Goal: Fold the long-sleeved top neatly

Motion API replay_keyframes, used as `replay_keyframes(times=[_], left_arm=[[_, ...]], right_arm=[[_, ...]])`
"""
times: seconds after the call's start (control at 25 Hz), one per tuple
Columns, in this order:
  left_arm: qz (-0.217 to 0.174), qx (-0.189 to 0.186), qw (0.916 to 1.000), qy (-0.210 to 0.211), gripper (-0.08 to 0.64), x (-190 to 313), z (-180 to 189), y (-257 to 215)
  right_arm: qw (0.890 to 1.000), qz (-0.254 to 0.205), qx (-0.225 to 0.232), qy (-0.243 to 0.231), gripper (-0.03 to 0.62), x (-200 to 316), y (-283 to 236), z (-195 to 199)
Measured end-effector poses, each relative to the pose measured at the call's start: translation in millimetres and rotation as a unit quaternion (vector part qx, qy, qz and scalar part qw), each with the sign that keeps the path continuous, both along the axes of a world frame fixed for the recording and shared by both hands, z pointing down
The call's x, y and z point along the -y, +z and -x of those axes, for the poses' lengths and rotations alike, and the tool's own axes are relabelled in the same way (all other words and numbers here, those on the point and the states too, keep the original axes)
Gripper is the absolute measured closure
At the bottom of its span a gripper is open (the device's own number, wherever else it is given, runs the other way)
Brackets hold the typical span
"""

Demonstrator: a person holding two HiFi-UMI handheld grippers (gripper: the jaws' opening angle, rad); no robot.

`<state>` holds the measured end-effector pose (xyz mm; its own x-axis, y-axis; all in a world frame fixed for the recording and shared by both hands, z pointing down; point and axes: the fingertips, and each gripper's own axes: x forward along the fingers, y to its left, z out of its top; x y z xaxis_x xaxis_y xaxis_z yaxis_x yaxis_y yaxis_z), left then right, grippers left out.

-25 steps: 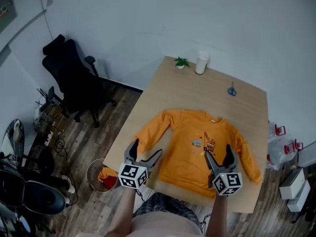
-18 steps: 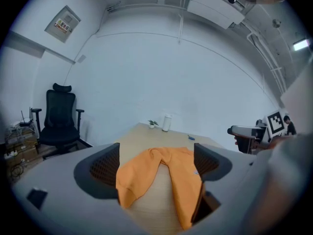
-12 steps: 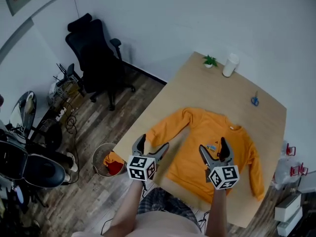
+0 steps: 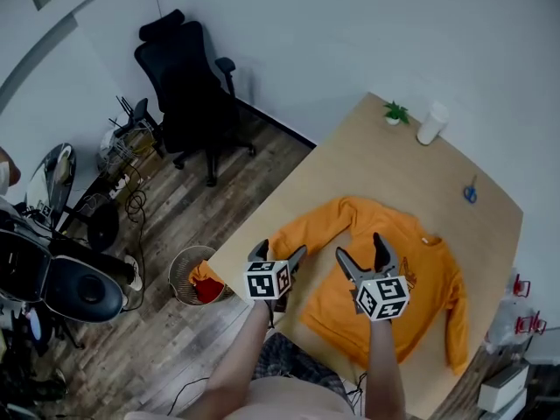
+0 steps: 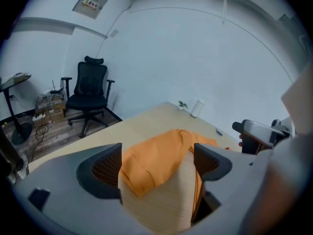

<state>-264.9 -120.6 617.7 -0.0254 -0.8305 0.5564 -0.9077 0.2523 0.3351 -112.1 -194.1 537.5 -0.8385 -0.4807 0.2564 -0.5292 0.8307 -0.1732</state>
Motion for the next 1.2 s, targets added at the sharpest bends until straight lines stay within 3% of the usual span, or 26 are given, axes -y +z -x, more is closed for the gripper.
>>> replay_keyframes(times=[0.32,0.52,0.8,1.04,1.2], left_arm=[[0.091,-0.009,0.9946,-0.049,0.098,7,13,52],[0.128,-0.018,0.9894,-0.067,0.103,5,15,78],[0.165,0.028,0.9829,-0.077,0.143,3,22,93],[0.187,0.089,0.9767,-0.057,0.259,6,21,89],[0.192,0.119,0.9728,-0.049,0.414,9,20,85]], right_arm=[[0.999,0.022,-0.029,-0.027,0.17,7,32,27],[0.998,0.024,-0.049,-0.03,0.181,7,49,29],[0.998,0.023,-0.055,-0.021,0.19,12,54,28],[0.998,0.025,-0.055,-0.002,0.198,16,57,21],[0.998,0.028,-0.058,0.004,0.207,15,58,20]])
